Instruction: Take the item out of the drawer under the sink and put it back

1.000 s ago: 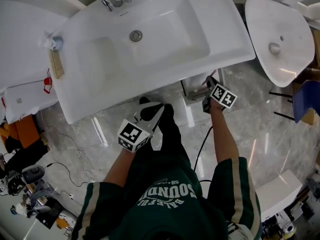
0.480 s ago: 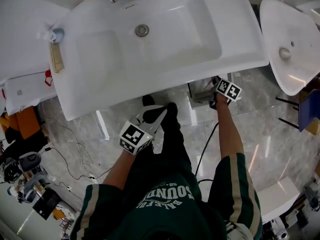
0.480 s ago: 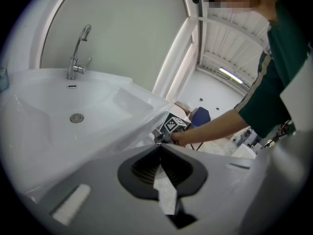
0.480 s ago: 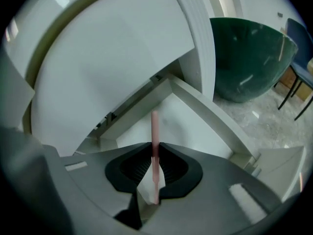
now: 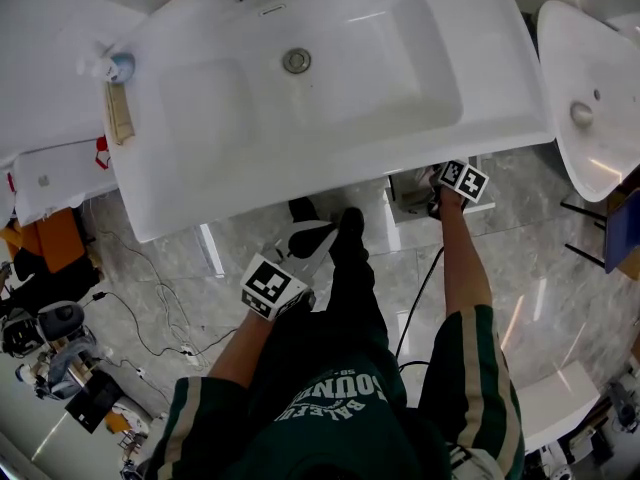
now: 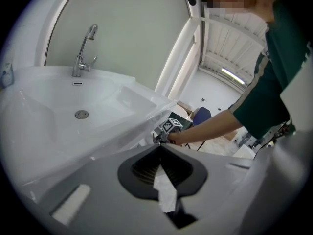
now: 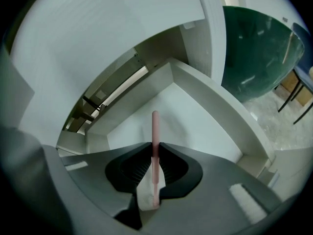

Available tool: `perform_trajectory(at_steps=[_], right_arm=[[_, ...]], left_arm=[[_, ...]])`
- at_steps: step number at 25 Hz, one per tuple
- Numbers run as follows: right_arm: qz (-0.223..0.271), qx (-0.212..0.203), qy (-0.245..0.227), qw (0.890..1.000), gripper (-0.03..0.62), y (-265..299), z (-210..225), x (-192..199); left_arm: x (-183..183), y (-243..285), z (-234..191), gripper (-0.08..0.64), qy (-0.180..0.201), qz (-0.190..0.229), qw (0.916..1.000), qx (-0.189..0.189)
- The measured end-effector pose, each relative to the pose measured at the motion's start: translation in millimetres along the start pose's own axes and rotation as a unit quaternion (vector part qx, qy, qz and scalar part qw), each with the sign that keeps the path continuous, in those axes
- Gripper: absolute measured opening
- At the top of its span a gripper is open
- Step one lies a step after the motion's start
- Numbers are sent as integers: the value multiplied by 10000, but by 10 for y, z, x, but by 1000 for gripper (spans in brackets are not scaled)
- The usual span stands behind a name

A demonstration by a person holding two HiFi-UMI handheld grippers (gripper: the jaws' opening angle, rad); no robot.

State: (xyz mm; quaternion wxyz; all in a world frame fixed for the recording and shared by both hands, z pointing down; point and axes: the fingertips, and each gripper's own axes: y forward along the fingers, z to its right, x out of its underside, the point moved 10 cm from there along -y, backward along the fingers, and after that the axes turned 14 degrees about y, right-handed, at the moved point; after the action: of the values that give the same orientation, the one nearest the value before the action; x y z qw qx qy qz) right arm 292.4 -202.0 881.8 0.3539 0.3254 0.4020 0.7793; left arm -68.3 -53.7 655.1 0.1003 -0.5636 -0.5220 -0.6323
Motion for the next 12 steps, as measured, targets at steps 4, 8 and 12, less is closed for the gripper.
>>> perform_trajectory(at_steps=[4,8,12], right_arm=[[-206,74,-29,9998,51,62,-27,54],[-176,142,33,9997,63,28,-26,73],[0,46,-95,9999,61,-111,-120,43]], left_arm=[[20,-57,-61,51,-24,-33,10000,-68],[14,-132,-113,51,-40,4,9999,-118],[-58,-234,-148,51,-59,94,9997,-197]])
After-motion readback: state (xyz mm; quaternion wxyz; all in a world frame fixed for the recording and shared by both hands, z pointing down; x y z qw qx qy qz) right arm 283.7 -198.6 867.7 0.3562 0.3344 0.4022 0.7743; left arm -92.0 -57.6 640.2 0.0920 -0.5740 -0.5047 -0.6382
